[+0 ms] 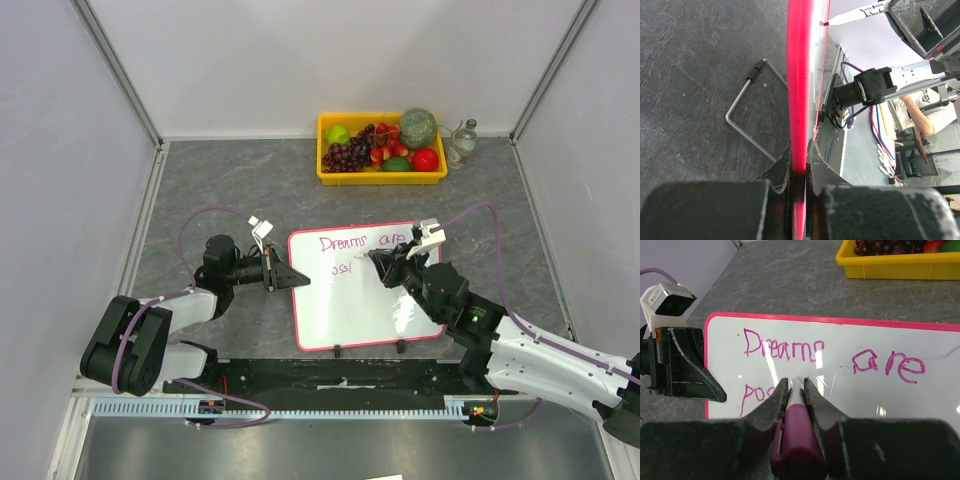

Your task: Write a sentence on the whiteboard

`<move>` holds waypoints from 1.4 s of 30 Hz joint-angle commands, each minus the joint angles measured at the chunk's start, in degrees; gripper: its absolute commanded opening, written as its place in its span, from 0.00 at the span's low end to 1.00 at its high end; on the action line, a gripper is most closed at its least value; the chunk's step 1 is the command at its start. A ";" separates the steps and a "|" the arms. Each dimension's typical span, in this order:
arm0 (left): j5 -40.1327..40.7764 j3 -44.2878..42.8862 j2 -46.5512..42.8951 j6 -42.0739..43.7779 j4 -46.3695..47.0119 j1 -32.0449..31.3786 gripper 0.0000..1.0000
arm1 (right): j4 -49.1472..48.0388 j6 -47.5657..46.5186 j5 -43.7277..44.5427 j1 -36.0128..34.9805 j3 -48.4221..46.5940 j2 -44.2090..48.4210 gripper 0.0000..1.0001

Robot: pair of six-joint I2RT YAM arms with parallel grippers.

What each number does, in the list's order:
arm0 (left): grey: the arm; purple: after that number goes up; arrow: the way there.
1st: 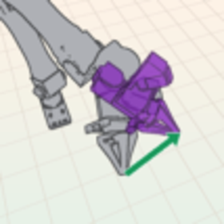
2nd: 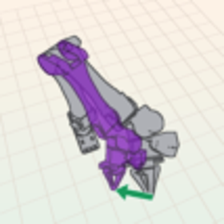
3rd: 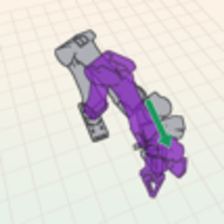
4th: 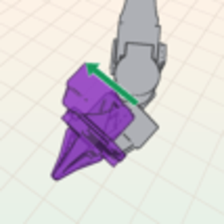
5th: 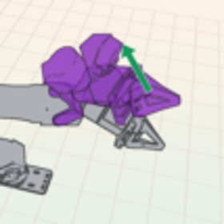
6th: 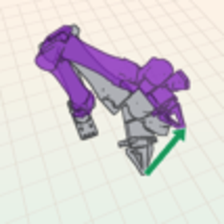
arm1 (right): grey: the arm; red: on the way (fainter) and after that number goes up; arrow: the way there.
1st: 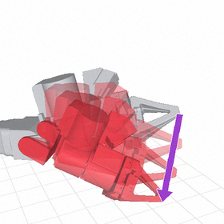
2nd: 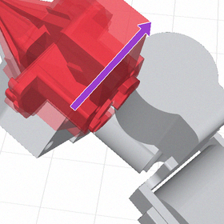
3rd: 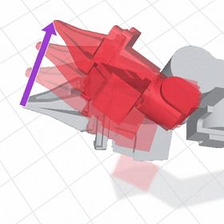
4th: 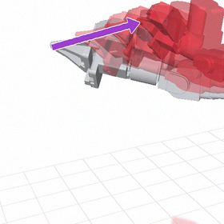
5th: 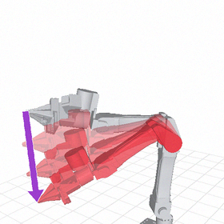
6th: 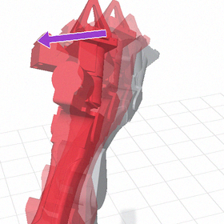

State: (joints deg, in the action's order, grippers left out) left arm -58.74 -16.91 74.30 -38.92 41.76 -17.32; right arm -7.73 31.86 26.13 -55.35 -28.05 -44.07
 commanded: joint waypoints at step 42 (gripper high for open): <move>5.13 1.09 0.76 8.51 -3.79 -0.26 0.02 | 4.30 0.05 0.15 0.25 0.72 3.38 0.00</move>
State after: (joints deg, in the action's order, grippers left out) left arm -58.65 -16.91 74.32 -38.94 41.67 -17.32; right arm -4.25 32.60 21.54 -55.35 -25.54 -40.56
